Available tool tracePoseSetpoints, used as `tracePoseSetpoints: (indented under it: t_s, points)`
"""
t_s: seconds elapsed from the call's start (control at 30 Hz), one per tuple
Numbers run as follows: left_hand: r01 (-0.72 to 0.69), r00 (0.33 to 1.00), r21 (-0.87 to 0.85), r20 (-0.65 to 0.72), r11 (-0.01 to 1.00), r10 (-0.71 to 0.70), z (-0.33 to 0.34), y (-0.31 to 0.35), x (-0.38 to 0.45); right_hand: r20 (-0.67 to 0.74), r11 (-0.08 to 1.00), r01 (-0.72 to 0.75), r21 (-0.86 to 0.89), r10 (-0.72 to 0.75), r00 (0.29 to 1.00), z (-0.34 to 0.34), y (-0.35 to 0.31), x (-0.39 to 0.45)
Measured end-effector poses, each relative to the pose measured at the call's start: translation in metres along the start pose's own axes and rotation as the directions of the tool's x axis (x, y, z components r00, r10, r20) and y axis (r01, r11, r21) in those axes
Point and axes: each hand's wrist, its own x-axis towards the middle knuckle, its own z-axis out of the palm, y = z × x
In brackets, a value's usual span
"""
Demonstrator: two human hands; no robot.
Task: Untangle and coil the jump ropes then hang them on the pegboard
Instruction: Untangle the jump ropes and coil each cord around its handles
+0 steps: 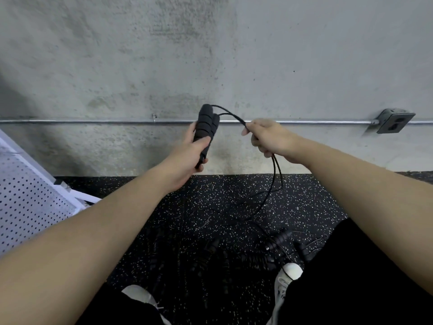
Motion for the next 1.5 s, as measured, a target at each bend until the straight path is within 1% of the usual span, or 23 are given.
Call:
tracePoseSetpoints:
  t_s: [0.07,0.1,0.13,0.2,0.23,0.3,0.37,0.43,0.5,0.57,0.6,0.67,0.73,0.8,0.87,0.97,1.03,1.1,1.17,1.23,1.3,1.4,1.5]
  points:
    - [-0.045,0.999,0.291,0.023,0.956,0.04,0.0,-0.004,0.001,-0.144,0.991,0.045,0.125,-0.026,0.989,-0.003,-0.011,0.004]
    - [-0.062,0.998,0.364,0.03,0.929,0.055,0.0,-0.005,0.002,-0.198,0.983,0.061,0.17,-0.027,0.98,-0.006,-0.016,0.004]
    - [-0.072,0.997,0.394,0.025,0.916,0.067,0.001,-0.005,0.004,-0.214,0.981,0.071,0.179,-0.031,0.976,-0.008,-0.017,0.003]
    - [-0.075,0.996,0.397,-0.015,0.915,0.089,0.003,-0.006,0.009,-0.147,0.991,0.072,0.113,-0.055,0.988,-0.007,-0.014,-0.002]
    - [-0.059,0.996,0.362,-0.047,0.93,0.081,0.005,-0.007,0.012,-0.087,0.996,0.071,0.053,-0.066,0.994,-0.003,-0.012,-0.006]
    - [-0.024,0.994,0.203,-0.097,0.979,0.045,0.01,-0.008,0.015,0.016,0.996,0.074,-0.04,-0.073,0.997,0.008,-0.014,-0.012]
    - [-0.012,0.991,0.01,-0.133,1.0,0.013,0.015,-0.008,0.017,0.049,0.993,0.095,-0.067,-0.091,0.995,0.021,-0.021,-0.014]
    - [-0.015,0.983,-0.129,-0.182,0.992,-0.008,0.022,-0.005,0.019,0.044,0.988,0.125,-0.092,-0.121,0.992,0.034,-0.03,-0.016]
    - [-0.001,0.966,-0.275,-0.248,0.961,-0.07,0.026,0.002,0.022,0.061,0.984,0.151,-0.099,-0.146,0.987,0.044,-0.036,-0.019]
    - [0.04,0.947,-0.426,-0.273,0.904,-0.17,0.025,0.009,0.025,0.103,0.971,0.188,-0.149,-0.174,0.979,0.05,-0.041,-0.022]
    - [0.053,0.943,-0.493,-0.26,0.869,-0.205,0.024,0.013,0.025,0.12,0.959,0.215,-0.183,-0.195,0.973,0.053,-0.043,-0.024]
    - [0.069,0.957,-0.567,-0.195,0.821,-0.215,0.022,0.018,0.025,0.142,0.936,0.274,-0.222,-0.247,0.959,0.056,-0.048,-0.027]
    - [0.077,0.976,-0.562,-0.125,0.823,-0.177,0.024,0.018,0.022,0.163,0.913,0.326,-0.247,-0.292,0.942,0.058,-0.05,-0.03]
    - [0.086,0.982,-0.557,-0.092,0.826,-0.165,0.024,0.017,0.018,0.185,0.895,0.352,-0.276,-0.309,0.933,0.06,-0.051,-0.031]
    - [0.081,0.983,-0.567,-0.093,0.82,-0.161,0.022,0.016,0.015,0.202,0.889,0.354,-0.291,-0.305,0.931,0.061,-0.049,-0.032]
    - [0.06,0.982,-0.555,-0.114,0.83,-0.147,0.022,0.018,0.011,0.215,0.909,0.346,-0.233,-0.299,0.93,0.059,-0.044,-0.033]
    - [0.099,0.976,-0.473,-0.123,0.875,-0.177,0.021,0.018,0.007,0.222,0.909,0.348,-0.228,-0.3,0.928,0.055,-0.042,-0.034]
    - [0.141,0.972,-0.342,-0.129,0.929,-0.195,0.018,0.017,0.005,0.236,0.904,0.344,-0.252,-0.287,0.928,0.05,-0.041,-0.036]
    - [0.146,0.973,-0.222,-0.145,0.964,-0.181,0.013,0.015,0.005,0.253,0.903,0.341,-0.263,-0.276,0.927,0.047,-0.039,-0.037]
    - [0.133,0.974,-0.165,-0.162,0.977,-0.16,0.011,0.013,0.005,0.274,0.907,0.332,-0.26,-0.261,0.926,0.044,-0.036,-0.039]
    - [0.114,0.973,-0.176,-0.179,0.978,-0.146,0.009,0.011,0.003,0.305,0.909,0.327,-0.257,-0.245,0.92,0.041,-0.033,-0.042]
    - [0.093,0.969,-0.246,-0.2,0.965,-0.145,0.007,0.013,0.0,0.337,0.907,0.321,-0.273,-0.223,0.915,0.038,-0.027,-0.042]
    - [0.09,0.978,-0.281,-0.156,0.956,-0.138,0.008,0.019,-0.006,0.336,0.921,0.292,-0.258,-0.198,0.921,0.034,-0.022,-0.04]
